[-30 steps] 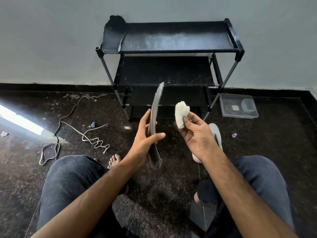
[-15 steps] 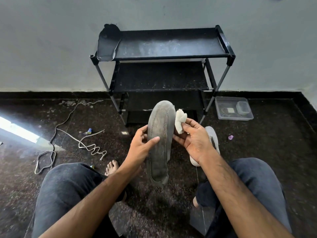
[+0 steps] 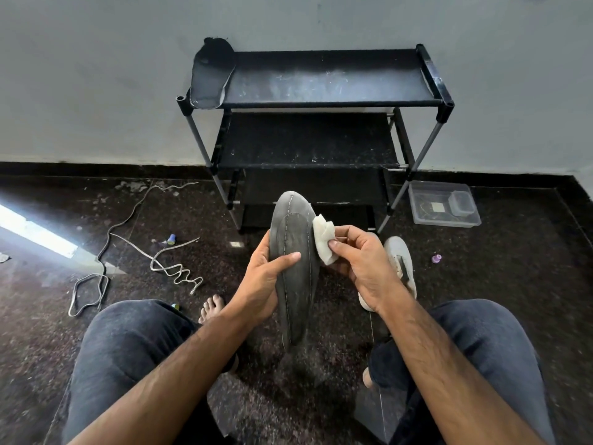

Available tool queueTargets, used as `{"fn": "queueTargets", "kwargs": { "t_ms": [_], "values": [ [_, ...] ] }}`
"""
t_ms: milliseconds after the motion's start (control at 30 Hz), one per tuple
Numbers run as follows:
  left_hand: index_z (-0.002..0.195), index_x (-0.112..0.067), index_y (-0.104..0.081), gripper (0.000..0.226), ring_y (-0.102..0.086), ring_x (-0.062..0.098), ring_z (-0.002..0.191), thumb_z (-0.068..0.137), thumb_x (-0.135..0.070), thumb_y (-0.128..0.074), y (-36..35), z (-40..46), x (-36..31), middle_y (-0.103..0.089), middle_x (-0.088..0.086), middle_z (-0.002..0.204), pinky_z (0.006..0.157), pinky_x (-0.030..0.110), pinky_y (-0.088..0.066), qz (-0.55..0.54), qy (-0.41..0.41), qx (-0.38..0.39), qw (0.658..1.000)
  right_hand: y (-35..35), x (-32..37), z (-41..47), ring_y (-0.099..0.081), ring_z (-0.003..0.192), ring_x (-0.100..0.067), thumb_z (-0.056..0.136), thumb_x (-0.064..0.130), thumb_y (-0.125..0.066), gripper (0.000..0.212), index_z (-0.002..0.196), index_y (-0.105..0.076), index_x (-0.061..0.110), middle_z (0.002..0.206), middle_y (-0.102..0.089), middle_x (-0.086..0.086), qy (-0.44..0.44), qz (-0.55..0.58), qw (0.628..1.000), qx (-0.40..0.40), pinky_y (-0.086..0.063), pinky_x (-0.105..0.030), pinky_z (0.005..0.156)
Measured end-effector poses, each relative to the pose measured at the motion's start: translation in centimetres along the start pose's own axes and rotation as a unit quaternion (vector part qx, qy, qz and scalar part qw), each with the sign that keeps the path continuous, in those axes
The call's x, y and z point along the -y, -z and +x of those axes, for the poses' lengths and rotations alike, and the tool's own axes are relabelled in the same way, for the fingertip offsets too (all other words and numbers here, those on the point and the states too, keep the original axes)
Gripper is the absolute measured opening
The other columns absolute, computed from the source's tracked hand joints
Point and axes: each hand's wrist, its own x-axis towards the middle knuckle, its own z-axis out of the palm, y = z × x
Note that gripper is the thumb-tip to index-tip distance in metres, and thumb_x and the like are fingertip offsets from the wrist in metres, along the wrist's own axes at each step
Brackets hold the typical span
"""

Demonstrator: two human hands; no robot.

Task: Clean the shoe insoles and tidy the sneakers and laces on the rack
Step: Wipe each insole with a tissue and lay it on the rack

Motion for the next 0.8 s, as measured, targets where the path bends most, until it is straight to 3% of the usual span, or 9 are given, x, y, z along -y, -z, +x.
{"fn": "queueTargets", "kwargs": {
  "t_ms": [100,200,333,467,533,633,700,800],
  "values": [
    [0.133,-0.016,-0.058,0.052,-0.071,0.029,0.105,0.084,0.0,-0.068,0.0,-0.2,-0.3,-0.073,0.013,0.118,0.083,0.039,-0.06,-0.006,-0.001,-0.004,1.0,0.1,0.4,-0.2,-0.07,0.089,-0.015,0.099,-0.001,-0.058,0.017,0.106,-0.071,0.007,0.096,-0.072,-0.008,0.015,0.002,1.0,0.023,-0.06,-0.029,0.074],
    [0.137,-0.017,-0.056,0.049,-0.071,0.029,0.108,0.092,0.0,-0.064,0.1,-0.4,-0.8,-0.071,0.014,0.124,0.082,0.039,-0.061,-0.015,-0.006,0.002,1.0,0.3,0.7,-0.3,-0.071,0.087,-0.013,0.099,-0.002,-0.057,0.018,0.103,-0.071,0.008,0.088,-0.073,-0.001,0.006,0.013,0.999,0.047,-0.061,-0.029,0.072],
    [0.138,-0.02,-0.057,0.044,-0.071,0.029,0.109,0.095,-0.006,-0.059,0.1,-0.5,-1.4,-0.07,0.015,0.128,0.084,0.043,-0.062,-0.028,-0.009,0.018,0.999,0.6,0.7,-0.4,-0.071,0.094,-0.019,0.097,-0.002,-0.06,0.016,0.108,-0.071,0.005,0.097,-0.072,-0.01,-0.02,-0.009,0.996,0.085,-0.061,-0.032,0.075],
    [0.14,-0.022,-0.057,0.05,-0.07,0.028,0.108,0.096,0.002,-0.056,0.3,0.0,-1.0,-0.068,0.015,0.131,0.083,0.04,-0.061,-0.03,-0.019,0.027,0.999,0.9,0.4,-0.1,-0.069,0.094,-0.017,0.095,0.001,-0.064,0.02,0.103,-0.075,0.015,0.097,-0.075,-0.003,0.047,-0.102,0.993,0.043,-0.059,-0.036,0.086],
    [0.145,-0.022,-0.052,0.057,-0.068,0.028,0.111,0.096,0.007,-0.053,0.4,0.1,-0.5,-0.066,0.014,0.132,0.083,0.037,-0.06,-0.008,-0.02,0.026,0.999,1.0,0.5,0.2,-0.07,0.094,-0.013,0.094,0.007,-0.068,0.022,0.103,-0.077,0.025,0.097,-0.076,0.006,0.121,-0.206,0.971,-0.029,-0.058,-0.038,0.091],
    [0.151,-0.026,-0.045,0.07,-0.063,0.029,0.12,0.093,0.01,-0.055,0.2,0.1,0.2,-0.062,0.013,0.14,0.089,0.038,-0.059,0.011,-0.025,0.027,0.999,0.2,1.1,-0.4,-0.068,0.101,-0.003,0.093,0.009,-0.07,0.024,0.114,-0.076,0.019,0.107,-0.073,0.01,0.238,-0.3,0.919,-0.099,-0.055,-0.02,0.092],
    [0.153,-0.025,-0.042,0.076,-0.063,0.029,0.119,0.087,0.009,-0.057,-0.2,0.0,0.5,-0.06,0.015,0.14,0.091,0.037,-0.059,0.003,-0.03,0.041,0.999,-1.1,0.9,-1.1,-0.065,0.103,-0.005,0.093,0.005,-0.07,0.028,0.12,-0.073,0.011,0.113,-0.069,0.003,0.306,-0.356,0.881,-0.059,-0.053,-0.013,0.09],
    [0.155,-0.024,-0.038,0.085,-0.065,0.026,0.12,0.084,0.021,-0.048,-0.5,-0.2,0.5,-0.058,0.015,0.144,0.089,0.031,-0.059,-0.025,-0.033,0.06,0.997,-2.9,-0.3,-1.6,-0.06,0.111,-0.004,0.095,0.009,-0.068,0.031,0.126,-0.07,0.009,0.121,-0.061,0.001,0.348,-0.409,0.844,0.018,-0.049,-0.015,0.098]
  ]
}}
